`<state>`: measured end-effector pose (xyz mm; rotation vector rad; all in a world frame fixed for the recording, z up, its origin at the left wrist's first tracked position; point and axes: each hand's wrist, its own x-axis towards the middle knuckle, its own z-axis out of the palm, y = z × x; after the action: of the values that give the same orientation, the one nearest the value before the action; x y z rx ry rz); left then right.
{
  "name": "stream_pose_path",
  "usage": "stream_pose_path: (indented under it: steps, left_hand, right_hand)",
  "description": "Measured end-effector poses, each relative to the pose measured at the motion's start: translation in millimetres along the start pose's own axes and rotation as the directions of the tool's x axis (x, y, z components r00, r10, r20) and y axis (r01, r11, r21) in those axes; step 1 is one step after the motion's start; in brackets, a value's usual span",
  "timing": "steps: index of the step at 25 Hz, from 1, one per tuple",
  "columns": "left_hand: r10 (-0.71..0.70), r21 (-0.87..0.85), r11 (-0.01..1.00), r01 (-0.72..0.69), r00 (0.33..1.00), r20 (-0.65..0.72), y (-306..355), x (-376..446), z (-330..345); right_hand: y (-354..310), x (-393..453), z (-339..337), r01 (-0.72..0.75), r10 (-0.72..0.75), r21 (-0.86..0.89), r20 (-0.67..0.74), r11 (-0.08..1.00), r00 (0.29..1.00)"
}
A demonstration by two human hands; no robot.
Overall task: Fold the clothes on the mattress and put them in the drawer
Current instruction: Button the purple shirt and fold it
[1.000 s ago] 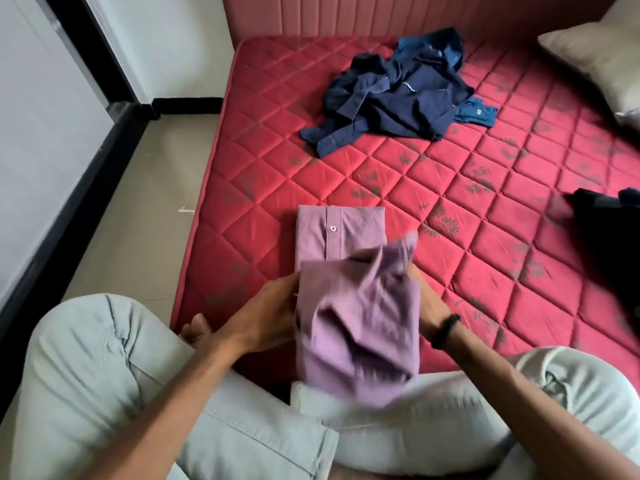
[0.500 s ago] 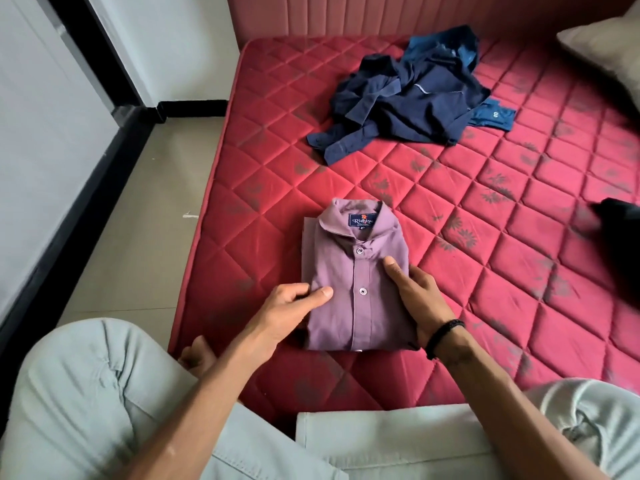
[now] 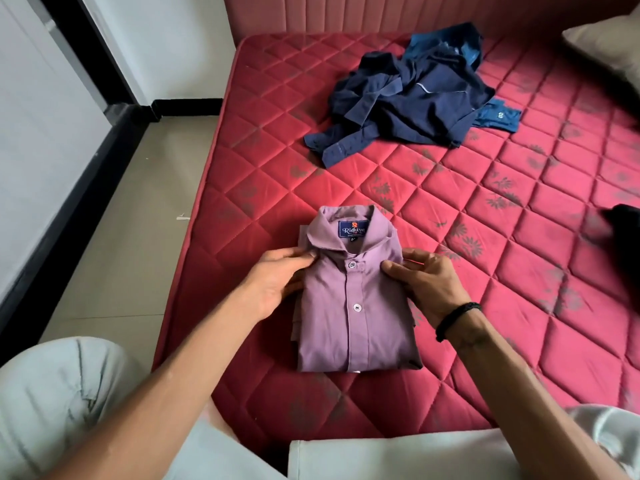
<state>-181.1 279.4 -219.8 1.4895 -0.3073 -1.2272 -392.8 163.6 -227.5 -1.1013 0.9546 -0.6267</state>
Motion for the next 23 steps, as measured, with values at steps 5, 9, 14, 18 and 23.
stream_pose_path:
  steps: [5,9,14,18,23]
  left_hand:
    - [0.285,-0.035,0.957,-0.287,0.958,-0.038,14.6,10.1,-11.9]
    - [0.24,0.259,0.946,-0.193,0.957,-0.164,-8.9,22.2,-11.8]
    - [0.046,0.471,0.882,-0.028,0.999,-0.027,-14.1,-12.9,-27.7]
    - [-0.148,0.374,0.924,0.079,0.976,0.159,-36.6,-48.4,-33.7]
    - [0.088,0.285,0.954,-0.096,0.995,0.042,-33.0,-57.5,-18.6]
  right_hand:
    - [-7.5,10.3,-3.6,0.161,-0.16,0.022,-0.023,0.987,0.987]
    - [4.8,11.2,0.0,0.084,-0.141,-0.326,-0.154,0.942,0.978]
    - [-13.6,-6.2,-12.9,-0.036,-0.048,-0.619,-0.119,0.785,0.992]
    - [-1.4,-41.6,-12.1,-0.149,0.166,-0.485,-0.008,0.862,0.986]
    - [-10.5,-47.2,-17.8,-0.037,0.029,-0.224,-0.038,0.974,0.999]
